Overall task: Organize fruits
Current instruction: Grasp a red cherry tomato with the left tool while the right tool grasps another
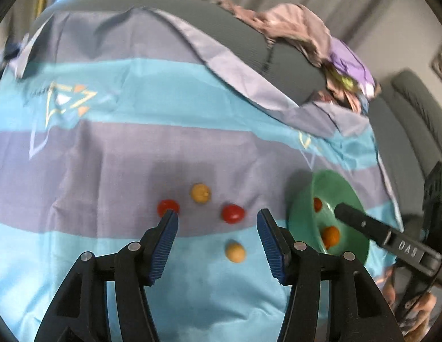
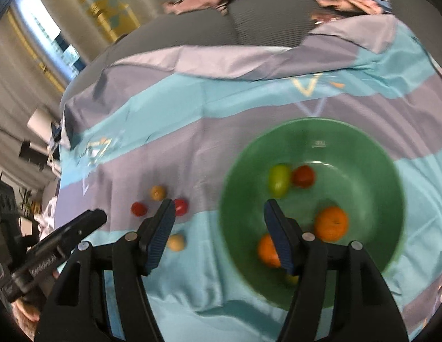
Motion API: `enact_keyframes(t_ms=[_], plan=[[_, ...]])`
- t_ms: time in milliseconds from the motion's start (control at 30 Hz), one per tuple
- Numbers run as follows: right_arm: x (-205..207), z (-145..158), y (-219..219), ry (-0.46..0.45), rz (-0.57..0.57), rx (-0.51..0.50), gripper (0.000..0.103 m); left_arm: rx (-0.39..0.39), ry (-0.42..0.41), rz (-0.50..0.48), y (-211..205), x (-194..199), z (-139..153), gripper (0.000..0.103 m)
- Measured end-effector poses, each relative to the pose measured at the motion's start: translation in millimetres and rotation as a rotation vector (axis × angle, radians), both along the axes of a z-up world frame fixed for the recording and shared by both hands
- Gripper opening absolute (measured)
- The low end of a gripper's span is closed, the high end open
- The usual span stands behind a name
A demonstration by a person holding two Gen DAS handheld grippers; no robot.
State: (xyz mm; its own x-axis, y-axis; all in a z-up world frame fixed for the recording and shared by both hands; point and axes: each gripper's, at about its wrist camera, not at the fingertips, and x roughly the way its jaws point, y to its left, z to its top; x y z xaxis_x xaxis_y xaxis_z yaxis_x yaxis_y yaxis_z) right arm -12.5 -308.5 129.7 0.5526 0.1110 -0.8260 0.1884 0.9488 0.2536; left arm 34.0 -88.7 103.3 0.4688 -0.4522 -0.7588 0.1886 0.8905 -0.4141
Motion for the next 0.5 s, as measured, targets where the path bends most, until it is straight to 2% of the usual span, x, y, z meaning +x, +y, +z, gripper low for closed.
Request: enact_keyframes(t_ms=[67, 200, 367, 500], plan=[[10, -2, 16, 0.015, 0.036, -0.032, 0.064, -0.014, 0.019, 0.013, 4, 7, -8, 0.057], [38, -11, 48, 0.062, 0.126, -0.084, 0.064, 0.005, 0.044, 0.021, 7, 19, -25, 0.057], [57, -23, 65, 0.084, 0.144, -0.136, 0.063, 0.026, 0.091, 0.017, 11, 26, -44, 0.057], [63, -34, 68, 0.103, 0.151, -0.109, 0.061, 0.050, 0.110, 0.010, 6, 28, -58, 0.057]])
